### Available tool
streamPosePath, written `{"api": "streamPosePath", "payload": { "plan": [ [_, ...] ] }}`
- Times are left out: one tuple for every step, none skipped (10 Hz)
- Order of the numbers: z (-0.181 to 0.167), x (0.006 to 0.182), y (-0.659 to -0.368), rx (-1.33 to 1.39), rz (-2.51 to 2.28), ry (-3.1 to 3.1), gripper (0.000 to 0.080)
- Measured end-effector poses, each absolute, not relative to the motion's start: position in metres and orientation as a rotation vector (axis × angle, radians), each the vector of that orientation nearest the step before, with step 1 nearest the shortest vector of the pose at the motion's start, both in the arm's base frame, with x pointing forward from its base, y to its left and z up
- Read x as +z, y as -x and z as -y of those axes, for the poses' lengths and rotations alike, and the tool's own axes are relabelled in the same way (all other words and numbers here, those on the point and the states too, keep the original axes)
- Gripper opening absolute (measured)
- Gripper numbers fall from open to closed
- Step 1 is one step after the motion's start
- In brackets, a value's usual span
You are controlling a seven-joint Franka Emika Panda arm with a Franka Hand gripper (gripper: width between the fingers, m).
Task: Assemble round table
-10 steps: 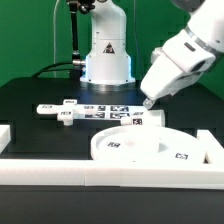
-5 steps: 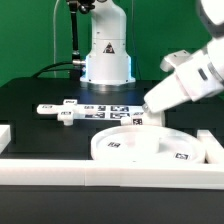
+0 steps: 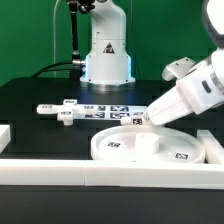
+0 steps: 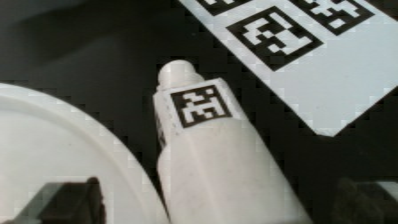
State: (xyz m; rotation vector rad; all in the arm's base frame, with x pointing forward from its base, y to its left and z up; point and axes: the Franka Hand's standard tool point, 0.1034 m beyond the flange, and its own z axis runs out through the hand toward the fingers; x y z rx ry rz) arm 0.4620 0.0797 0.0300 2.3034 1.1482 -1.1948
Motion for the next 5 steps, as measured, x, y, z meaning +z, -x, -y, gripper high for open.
{"api": "streamPosePath", "payload": {
  "plan": [
    [-0.0795, 0.0255, -0.4616, -1.184, -1.154, -2.310, 0.0649],
    [-0.0784, 0.0223, -0.4605, -1.178, -1.158, -2.315, 0.0649],
    [-0.0783, 0.0209, -0.4601, -1.178, -1.160, -2.316, 0.0649],
    [-0.0784, 0.0201, -0.4599, -1.175, -1.161, -2.317, 0.0649],
    [-0.0785, 0.0197, -0.4595, -1.177, -1.162, -2.317, 0.0535]
  ]
}}
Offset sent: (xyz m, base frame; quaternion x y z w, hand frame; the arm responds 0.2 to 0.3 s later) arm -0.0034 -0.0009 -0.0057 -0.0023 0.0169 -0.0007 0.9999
